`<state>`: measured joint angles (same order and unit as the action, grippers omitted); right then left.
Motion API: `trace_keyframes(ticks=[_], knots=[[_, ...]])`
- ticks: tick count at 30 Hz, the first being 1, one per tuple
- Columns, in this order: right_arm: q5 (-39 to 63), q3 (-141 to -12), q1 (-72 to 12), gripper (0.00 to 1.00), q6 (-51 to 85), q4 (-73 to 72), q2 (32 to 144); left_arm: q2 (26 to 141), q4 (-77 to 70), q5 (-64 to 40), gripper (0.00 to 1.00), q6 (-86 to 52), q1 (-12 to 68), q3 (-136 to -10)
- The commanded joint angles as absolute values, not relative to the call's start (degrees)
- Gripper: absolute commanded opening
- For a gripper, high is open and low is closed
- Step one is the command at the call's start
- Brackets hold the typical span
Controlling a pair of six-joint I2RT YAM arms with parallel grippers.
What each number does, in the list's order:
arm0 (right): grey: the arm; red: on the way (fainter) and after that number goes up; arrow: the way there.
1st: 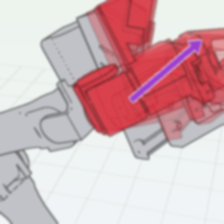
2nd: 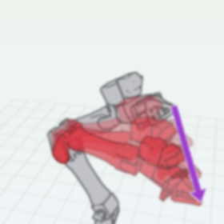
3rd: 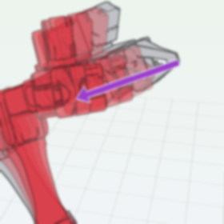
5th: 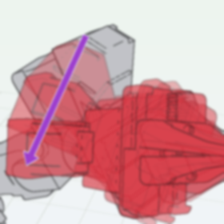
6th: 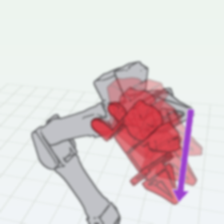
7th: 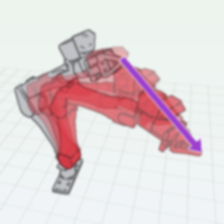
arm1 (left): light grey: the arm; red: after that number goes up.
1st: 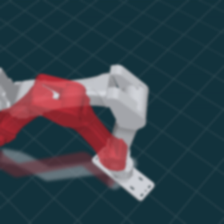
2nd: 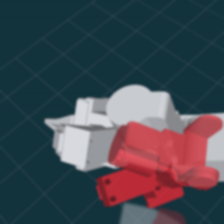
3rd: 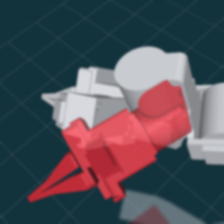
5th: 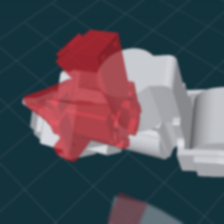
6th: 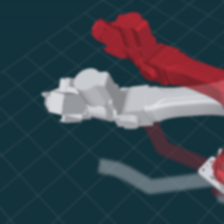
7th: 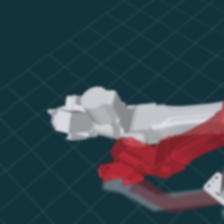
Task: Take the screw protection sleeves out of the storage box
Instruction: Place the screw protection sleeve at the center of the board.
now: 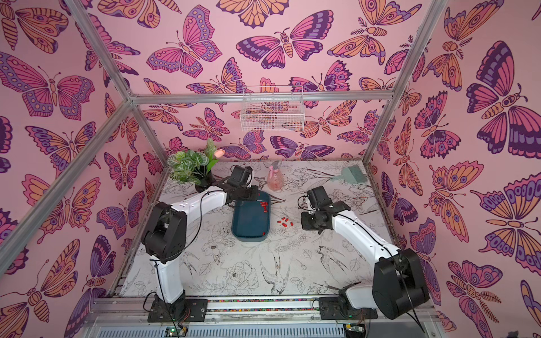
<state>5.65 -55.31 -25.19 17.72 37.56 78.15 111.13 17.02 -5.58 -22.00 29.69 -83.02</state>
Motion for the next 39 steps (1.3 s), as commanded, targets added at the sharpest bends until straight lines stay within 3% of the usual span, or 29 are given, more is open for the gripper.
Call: trace_keyframes(ticks=[1, 17, 39], knots=[[5.64, -55.45, -24.61, 0.31, 17.44, 38.98, 76.48, 107.41, 18.10, -5.55, 0.00, -22.76, 31.16, -80.36], [4.23, -56.16, -23.46, 0.31, 17.11, 42.67, 70.86, 101.83, 18.08, -5.10, 0.00, -24.32, 40.34, -76.97], [2.18, -54.27, -21.99, 0.31, 17.84, 43.42, 65.87, 116.09, 18.08, -5.05, 0.00, -25.93, 49.56, -86.26]])
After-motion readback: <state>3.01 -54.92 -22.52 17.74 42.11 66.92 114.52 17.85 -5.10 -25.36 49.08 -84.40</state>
